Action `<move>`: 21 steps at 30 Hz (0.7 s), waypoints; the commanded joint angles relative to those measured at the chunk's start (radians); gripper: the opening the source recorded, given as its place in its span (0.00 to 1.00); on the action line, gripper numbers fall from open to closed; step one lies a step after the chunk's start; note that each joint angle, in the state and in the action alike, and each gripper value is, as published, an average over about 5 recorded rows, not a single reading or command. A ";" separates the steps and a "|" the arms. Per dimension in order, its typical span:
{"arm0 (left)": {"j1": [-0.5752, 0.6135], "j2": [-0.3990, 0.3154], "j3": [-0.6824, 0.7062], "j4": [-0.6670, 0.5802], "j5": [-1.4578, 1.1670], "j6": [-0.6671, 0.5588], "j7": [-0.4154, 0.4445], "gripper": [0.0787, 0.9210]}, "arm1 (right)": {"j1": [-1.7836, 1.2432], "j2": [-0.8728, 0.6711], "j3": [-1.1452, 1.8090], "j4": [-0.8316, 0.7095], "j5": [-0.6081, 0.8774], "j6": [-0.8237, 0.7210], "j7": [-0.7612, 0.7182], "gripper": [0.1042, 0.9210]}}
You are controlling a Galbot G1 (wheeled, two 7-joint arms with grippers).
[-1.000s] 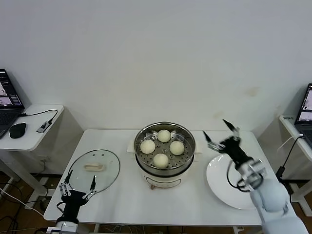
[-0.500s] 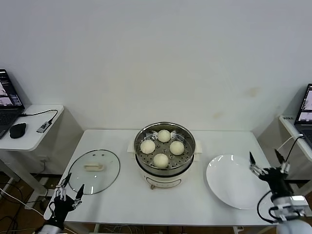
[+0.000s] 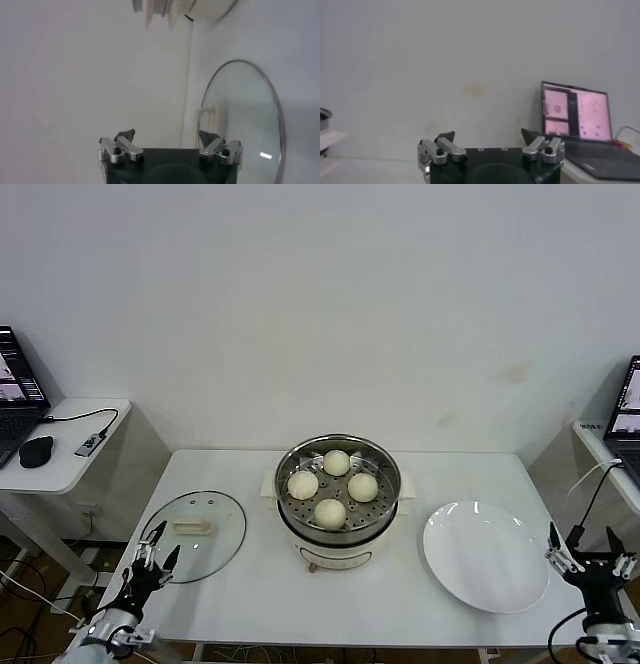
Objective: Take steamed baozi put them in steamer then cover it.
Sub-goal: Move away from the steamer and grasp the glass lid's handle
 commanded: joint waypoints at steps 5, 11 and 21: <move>-0.215 0.011 0.103 0.167 0.063 -0.010 0.012 0.88 | -0.034 0.017 0.040 0.005 0.018 0.010 0.005 0.88; -0.246 0.009 0.107 0.231 0.069 -0.008 0.015 0.88 | -0.045 0.011 0.045 0.006 0.018 0.015 -0.003 0.88; -0.255 0.005 0.107 0.254 0.072 -0.006 0.019 0.88 | -0.043 0.011 0.041 0.005 0.018 0.015 -0.006 0.88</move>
